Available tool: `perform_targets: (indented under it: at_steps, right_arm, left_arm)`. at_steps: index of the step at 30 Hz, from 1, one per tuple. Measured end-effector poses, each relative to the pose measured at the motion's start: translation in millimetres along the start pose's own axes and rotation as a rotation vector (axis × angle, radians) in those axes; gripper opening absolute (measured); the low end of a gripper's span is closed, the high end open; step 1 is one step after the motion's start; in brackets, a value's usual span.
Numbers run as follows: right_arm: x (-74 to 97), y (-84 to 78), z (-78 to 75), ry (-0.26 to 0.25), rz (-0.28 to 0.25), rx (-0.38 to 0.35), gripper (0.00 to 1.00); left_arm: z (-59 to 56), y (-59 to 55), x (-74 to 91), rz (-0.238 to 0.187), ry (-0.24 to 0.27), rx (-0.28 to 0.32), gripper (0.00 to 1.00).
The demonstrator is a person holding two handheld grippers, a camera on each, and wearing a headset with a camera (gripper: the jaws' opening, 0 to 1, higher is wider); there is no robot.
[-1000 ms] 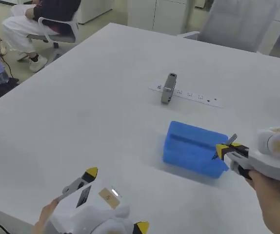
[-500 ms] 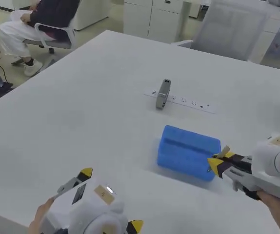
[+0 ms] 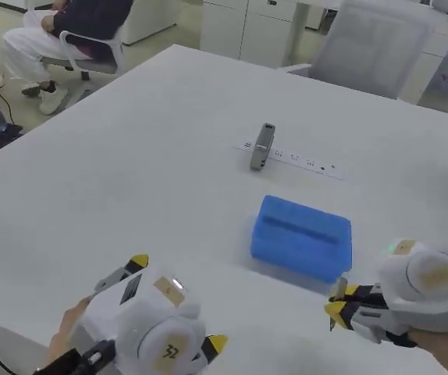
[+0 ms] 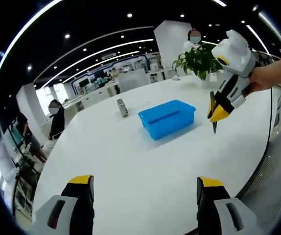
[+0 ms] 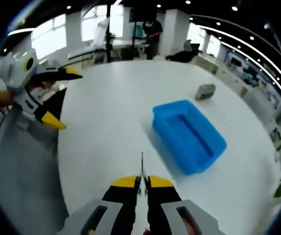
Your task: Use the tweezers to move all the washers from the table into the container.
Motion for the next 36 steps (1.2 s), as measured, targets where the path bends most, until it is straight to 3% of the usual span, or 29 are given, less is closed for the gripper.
perform_targets:
  at_steps: [4, 6, 7, 13, 20, 26, 36]
  right_arm:
    - [-12.8, 0.4, 9.8, 0.074, 0.044, 0.066, 0.03]
    - [-15.8, 1.8, 12.2, 0.09, 0.069, 0.114, 0.03]
    - [-16.5, 5.9, 12.3, 0.09, 0.055, 0.159, 0.03]
    - [-33.8, 11.9, 12.6, 0.135, 0.086, 0.208, 0.03]
    - [-48.4, 16.4, 25.8, 0.201, 0.128, 0.359, 0.03]
    - [-60.7, 12.1, 28.4, 0.24, 0.17, 0.417, 0.03]
    - [-64.5, 13.6, 30.0, 0.272, 0.199, 0.425, 0.04]
  left_arm:
    - [-0.1, -0.2, 0.0, 0.002, 0.002, -0.003, 0.89]
    - [-0.1, -0.3, 0.0, 0.002, 0.002, -0.003, 0.89]
    - [0.0, -0.3, 0.0, 0.003, 0.003, -0.003, 0.89]
    - [0.2, -0.7, -0.1, 0.007, 0.005, -0.002, 0.88]
    - [-0.7, -1.6, -0.9, 0.015, 0.001, -0.008, 0.88]
    - [-0.7, -1.8, -0.8, 0.017, 0.0, -0.008, 0.88]
    - [-0.3, -1.7, -0.7, 0.018, -0.002, -0.005, 0.88]
Point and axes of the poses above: the centre of the closed fingertips' face, and the gripper's own axes: x roughly backward along the fingers, z roughly to its left, y roughly out of its top, the point moved 7 cm from there along x, roughly backward along the fingers, and after that the axes turned 12 degrees about x, right-handed, at the moved point
